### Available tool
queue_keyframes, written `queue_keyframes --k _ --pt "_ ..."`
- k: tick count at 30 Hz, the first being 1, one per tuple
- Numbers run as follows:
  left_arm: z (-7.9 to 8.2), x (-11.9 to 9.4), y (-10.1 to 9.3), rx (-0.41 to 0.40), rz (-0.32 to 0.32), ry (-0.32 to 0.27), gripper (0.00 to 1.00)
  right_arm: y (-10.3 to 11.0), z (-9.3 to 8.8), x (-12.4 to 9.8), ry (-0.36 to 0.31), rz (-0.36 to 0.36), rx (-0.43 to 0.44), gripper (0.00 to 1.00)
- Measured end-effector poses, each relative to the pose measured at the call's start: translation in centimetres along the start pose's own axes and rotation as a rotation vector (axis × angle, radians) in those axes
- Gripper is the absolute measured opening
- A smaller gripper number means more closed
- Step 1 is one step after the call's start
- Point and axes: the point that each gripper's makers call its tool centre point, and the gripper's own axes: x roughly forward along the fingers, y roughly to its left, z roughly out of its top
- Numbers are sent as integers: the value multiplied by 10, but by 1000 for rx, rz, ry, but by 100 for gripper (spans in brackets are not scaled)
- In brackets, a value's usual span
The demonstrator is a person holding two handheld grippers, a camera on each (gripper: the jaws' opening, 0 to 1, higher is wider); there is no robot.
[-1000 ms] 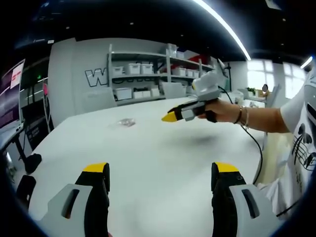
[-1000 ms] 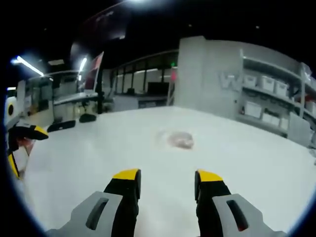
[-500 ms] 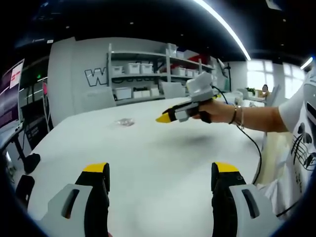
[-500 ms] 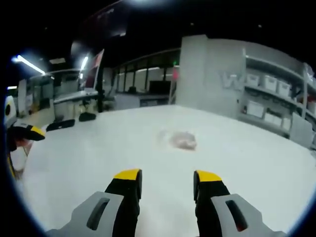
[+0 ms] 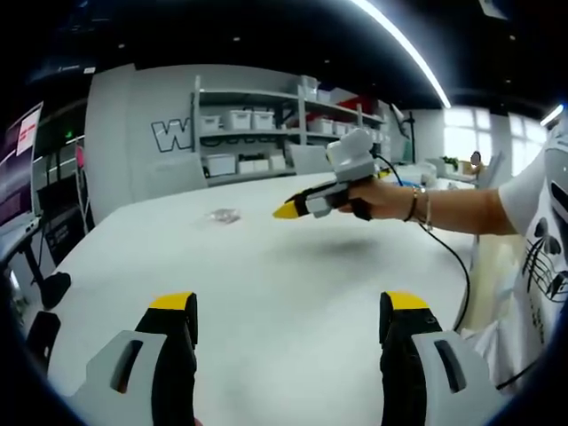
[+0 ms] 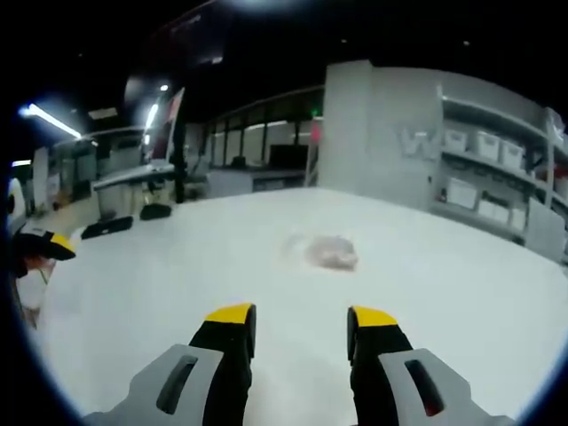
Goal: Open the resealable bag by pulling the two sides of the seal apart until the entire bag opening is separated and visibly accessible.
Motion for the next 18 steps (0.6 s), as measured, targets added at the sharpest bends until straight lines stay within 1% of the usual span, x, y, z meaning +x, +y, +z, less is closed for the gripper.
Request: queue_keyframes --k 7,11,14,18 --pt "1 2 2 -5 -2 -2 83 -6 2 9 2 -7 -12 38" --pt "0 1 6 -13 1 -8 83 -9 -2 13 8 -7 -7 38" --pt "-1 0 10 -17 13 -6 83 -9 -3 16 12 -1 1 37" --pt "-2 1 9 -20 6 -7 83 -7 -2 22 12 7 -5 36"
